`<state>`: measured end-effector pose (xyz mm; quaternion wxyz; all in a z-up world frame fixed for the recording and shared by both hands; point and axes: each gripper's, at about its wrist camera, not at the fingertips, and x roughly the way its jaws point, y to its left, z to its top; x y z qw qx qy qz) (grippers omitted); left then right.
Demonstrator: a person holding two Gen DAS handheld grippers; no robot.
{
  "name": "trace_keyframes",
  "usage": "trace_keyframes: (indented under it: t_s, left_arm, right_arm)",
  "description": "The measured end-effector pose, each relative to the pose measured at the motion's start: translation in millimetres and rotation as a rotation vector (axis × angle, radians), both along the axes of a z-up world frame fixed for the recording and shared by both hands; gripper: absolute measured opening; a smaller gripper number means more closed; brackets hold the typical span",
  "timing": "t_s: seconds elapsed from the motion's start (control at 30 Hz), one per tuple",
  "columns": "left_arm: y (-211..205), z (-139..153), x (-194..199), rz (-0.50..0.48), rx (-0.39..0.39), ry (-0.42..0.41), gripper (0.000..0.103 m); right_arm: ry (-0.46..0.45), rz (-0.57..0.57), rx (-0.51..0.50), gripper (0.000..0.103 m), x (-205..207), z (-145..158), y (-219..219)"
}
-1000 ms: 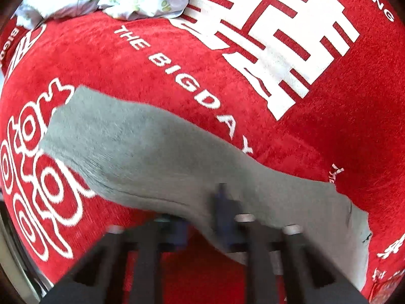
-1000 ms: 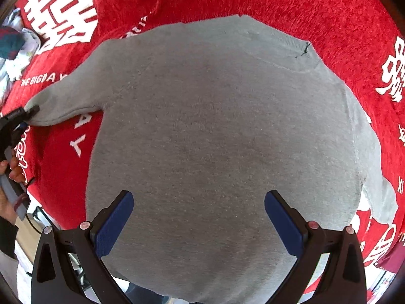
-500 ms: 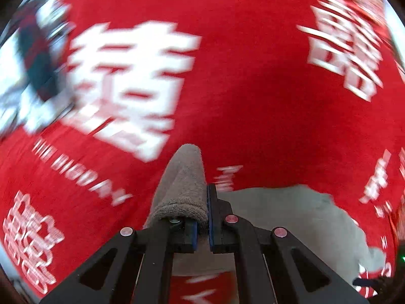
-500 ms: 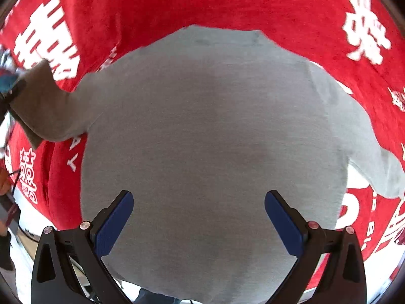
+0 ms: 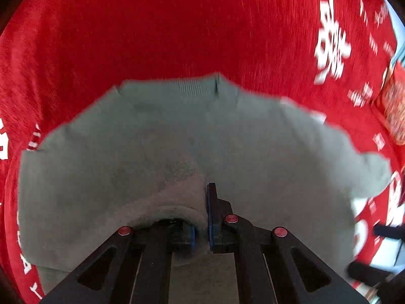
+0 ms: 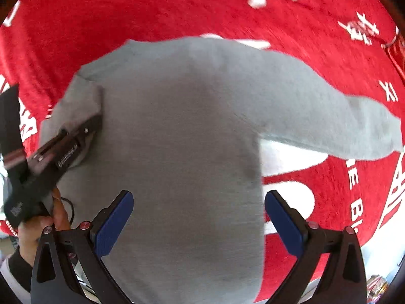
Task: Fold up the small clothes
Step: 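Fold the held sleeve across the sweatshirt body with the left gripper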
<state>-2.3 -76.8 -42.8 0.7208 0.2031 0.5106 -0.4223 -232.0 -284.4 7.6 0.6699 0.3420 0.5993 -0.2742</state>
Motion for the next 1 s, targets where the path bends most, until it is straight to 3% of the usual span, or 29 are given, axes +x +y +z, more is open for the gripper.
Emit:
trace_keyframes:
  t_s: [0.07,0.1,0.13,0.17,0.2,0.27,0.4,0.5,0.57,0.67,0.7,0.73,0.77,0.8,0.83,0.9,1.0]
  left_arm:
    - [4.8,3.2,-6.5,-0.015,-0.006,-0.035,0.008]
    - [5.6,6.2,-7.5,-0.021,0.003,-0.040,0.020]
    - [7.6,10.4,-6.6,-0.023,0.025,-0.040,0.038]
    - [12.8,16.2,-3.7,-0.013,0.041,-0.037,0.080]
    - [20.9,27.5,-0.9,0.011,0.029,-0.052,0.096]
    - [47.0,57.1,4.2,0.045,-0.014,-0.112,0.096]
    - [97.8,83.2,37.1,0.160,0.022,-0.174,0.096]
    - [138.5,68.1,78.3,0.297,0.106,-0.133,0.096]
    - [166.9,47.0,109.1,0.378,0.164,-0.047,0.096]
    - [181.7,19.9,129.1,0.433,0.172,0.054,0.096]
    - [179.9,12.8,132.2,0.436,0.170,0.082,0.096]
    - [177.6,6.2,134.0,0.435,0.171,0.094,0.096]
    - [175.2,1.6,135.8,0.432,0.173,0.093,0.096]
    - [177.3,-0.2,138.1,0.432,0.171,0.091,0.096]
    - [176.1,-0.5,139.0,0.438,0.164,0.091,0.096]
    - [171.1,1.7,140.4,0.439,0.165,0.087,0.096]
    - [166.3,3.4,139.3,0.424,0.173,0.076,0.096]
  right_arm:
    - [0.012,-0.001,0.007,0.103,-1.6,-6.2,-3.5]
    - [0.012,0.005,0.003,0.103,-1.7,-7.0,-5.1]
    - [0.011,0.014,-0.003,0.103,0.5,-5.9,-5.3]
    - [0.001,0.032,-0.011,0.103,6.2,-2.3,-4.7]
    - [-0.013,0.053,-0.017,0.103,17.0,0.6,-3.8]
    - [-0.058,0.144,-0.062,0.103,40.6,12.5,5.0]
    - [-0.111,0.409,-0.176,0.103,101.2,26.7,45.5]
    - [-0.088,0.645,-0.308,0.103,144.9,13.9,86.4]
    - [-0.068,0.782,-0.406,0.103,167.2,1.3,113.4]
    - [-0.030,0.890,-0.520,0.103,193.9,-16.5,133.0]
    - [-0.009,0.912,-0.540,0.100,201.0,-23.7,136.0]
    - [0.007,0.927,-0.557,0.081,206.9,-27.8,138.6]
    - [0.020,0.939,-0.572,0.064,210.6,-31.5,139.4]
    - [0.026,0.932,-0.569,0.019,214.3,-32.0,137.4]
    - [0.021,0.902,-0.551,0.012,214.6,-29.9,131.9]
    - [-0.060,0.744,-0.481,0.012,208.0,-13.5,107.4]
    - [-0.212,0.376,-0.293,0.013,174.4,7.6,45.7]
